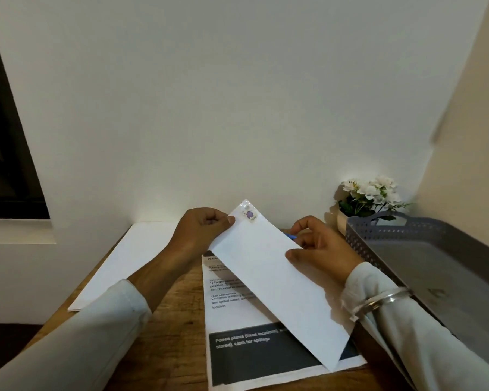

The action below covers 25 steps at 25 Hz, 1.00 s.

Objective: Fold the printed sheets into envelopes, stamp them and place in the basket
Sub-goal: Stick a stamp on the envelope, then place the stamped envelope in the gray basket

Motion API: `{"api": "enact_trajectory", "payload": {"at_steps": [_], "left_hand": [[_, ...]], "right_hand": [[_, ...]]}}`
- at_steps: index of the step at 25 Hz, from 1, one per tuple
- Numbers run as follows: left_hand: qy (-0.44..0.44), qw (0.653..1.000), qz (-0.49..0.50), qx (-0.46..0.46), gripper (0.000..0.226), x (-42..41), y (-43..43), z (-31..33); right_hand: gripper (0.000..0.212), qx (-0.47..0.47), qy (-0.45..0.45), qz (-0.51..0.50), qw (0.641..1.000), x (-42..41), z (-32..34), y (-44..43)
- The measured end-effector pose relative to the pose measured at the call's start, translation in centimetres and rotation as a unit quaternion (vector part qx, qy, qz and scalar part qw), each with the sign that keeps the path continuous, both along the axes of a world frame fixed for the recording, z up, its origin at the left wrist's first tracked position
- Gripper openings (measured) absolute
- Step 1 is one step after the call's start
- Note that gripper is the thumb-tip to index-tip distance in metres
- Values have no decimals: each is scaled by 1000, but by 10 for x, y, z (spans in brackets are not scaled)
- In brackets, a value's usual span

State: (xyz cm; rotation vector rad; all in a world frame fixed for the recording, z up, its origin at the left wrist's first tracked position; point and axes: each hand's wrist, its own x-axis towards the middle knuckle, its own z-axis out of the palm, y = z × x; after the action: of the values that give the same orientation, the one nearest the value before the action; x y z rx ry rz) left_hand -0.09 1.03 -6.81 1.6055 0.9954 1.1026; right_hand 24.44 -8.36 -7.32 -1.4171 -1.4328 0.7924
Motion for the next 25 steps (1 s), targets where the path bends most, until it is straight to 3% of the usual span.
{"api": "enact_trajectory", "payload": {"at_steps": [5, 14, 17, 19, 22, 25], "left_hand": [[-8, 993, -86, -77, 14, -7, 8, -1], [-44, 999, -19, -7, 35, 7, -8, -4], [82, 990, -41, 108, 22, 13, -19, -17], [202, 958, -64, 193, 20, 19, -19, -32], [316, 917, -134, 203, 46, 26, -15, -54], [363, 878, -178, 255, 74, 32, -10, -65]], "right_hand": [[28, 73, -23, -42, 996, 16, 11, -12], [21, 66, -74, -78, 992, 31, 47, -34], [18, 55, -91, -130, 986, 48, 64, -46], [18, 47, -102, -164, 980, 70, 77, -58], [21, 15, -135, -226, 964, 114, 93, -84], [23, -19, -150, -287, 946, 158, 99, -115]]}}
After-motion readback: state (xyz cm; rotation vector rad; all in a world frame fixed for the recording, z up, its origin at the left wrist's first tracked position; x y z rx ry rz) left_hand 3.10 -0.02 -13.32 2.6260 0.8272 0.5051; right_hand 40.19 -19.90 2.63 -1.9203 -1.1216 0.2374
